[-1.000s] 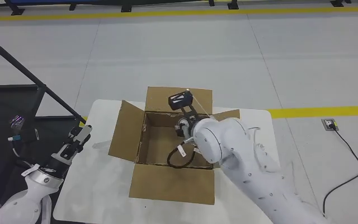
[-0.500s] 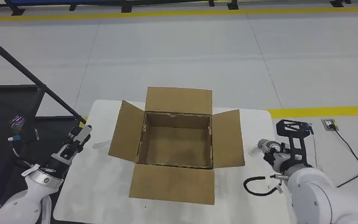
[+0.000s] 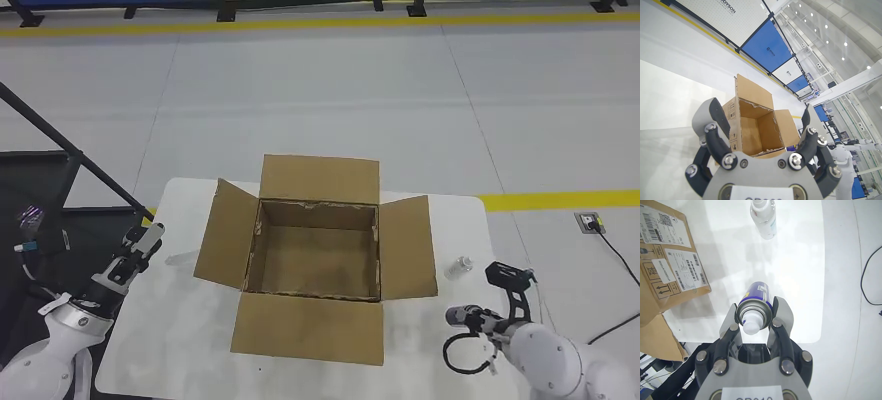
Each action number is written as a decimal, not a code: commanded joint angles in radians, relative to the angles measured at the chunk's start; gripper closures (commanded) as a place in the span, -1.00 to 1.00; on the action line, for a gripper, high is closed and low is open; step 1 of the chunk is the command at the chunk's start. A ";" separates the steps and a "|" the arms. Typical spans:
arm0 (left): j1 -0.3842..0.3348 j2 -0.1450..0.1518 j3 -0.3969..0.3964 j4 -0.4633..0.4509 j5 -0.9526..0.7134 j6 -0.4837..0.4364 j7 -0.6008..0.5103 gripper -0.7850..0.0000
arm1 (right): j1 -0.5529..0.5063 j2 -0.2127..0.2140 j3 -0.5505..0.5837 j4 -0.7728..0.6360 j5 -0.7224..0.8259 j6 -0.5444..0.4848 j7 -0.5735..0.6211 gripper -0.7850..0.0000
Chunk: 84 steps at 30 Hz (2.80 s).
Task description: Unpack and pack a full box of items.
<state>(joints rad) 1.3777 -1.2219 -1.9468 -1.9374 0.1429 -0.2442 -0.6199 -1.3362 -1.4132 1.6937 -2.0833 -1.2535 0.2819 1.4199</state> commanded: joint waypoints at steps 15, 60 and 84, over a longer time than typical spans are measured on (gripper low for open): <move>0.000 0.000 0.000 0.000 0.000 0.000 0.000 -1.00 | 0.130 0.013 -0.031 0.240 0.009 -0.010 -0.042 0.55; 0.000 0.000 0.000 0.000 0.000 0.000 0.000 -1.00 | 0.451 0.060 -0.005 0.418 0.562 -0.201 -0.085 -1.00; 0.000 0.000 0.000 0.000 0.000 0.000 0.000 -1.00 | 0.647 0.073 -0.252 0.691 0.683 -0.252 -0.134 -1.00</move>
<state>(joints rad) 1.3777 -1.2219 -1.9468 -1.9374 0.1429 -0.2442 -0.6199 -0.6943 -1.3398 1.4516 -1.3991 -0.5718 0.0286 1.2903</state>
